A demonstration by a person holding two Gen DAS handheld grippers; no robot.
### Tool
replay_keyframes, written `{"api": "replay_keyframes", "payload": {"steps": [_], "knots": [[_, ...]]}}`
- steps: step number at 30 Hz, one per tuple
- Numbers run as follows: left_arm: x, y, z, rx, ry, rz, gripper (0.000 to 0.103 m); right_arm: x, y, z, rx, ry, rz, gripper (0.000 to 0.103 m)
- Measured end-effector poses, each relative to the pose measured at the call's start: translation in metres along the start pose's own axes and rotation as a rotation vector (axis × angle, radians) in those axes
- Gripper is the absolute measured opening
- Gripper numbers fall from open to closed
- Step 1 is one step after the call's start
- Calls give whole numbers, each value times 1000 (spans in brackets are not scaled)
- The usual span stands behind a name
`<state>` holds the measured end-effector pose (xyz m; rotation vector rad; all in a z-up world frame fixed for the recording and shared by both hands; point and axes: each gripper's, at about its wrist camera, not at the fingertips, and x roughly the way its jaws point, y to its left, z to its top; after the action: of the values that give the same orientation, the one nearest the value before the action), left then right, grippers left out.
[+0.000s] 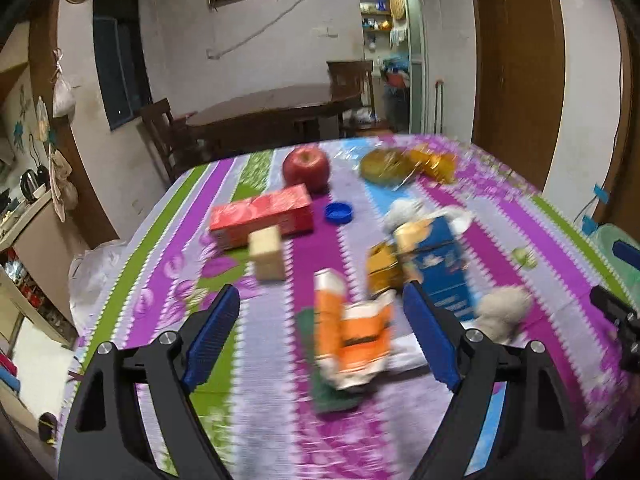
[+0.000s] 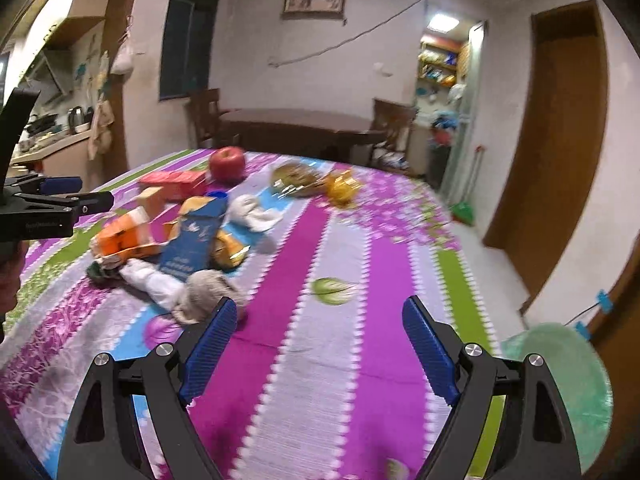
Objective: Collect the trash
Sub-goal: 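Grasp the orange juice carton with the left gripper while the right grasps the tan sponge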
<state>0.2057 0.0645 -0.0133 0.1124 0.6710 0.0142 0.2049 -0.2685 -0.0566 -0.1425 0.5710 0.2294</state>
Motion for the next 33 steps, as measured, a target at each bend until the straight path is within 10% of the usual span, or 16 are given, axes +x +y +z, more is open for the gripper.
{"api": "replay_keyframes", "payload": {"steps": [6,12,17,22,33], "knots": [[18,22,-8,-8,97,-210,80,42,14,1,27,102,178,85],[44,15,-13,46,122,-191,80,75,26,10,-4,180,279,85],[59,24,-9,-37,152,-193,57,98,33,17,-11,229,366,84],[74,27,-14,-91,210,-238,21,116,37,21,19,285,439,51],[42,37,-10,-135,96,-145,9,97,41,17,25,249,427,44]]}}
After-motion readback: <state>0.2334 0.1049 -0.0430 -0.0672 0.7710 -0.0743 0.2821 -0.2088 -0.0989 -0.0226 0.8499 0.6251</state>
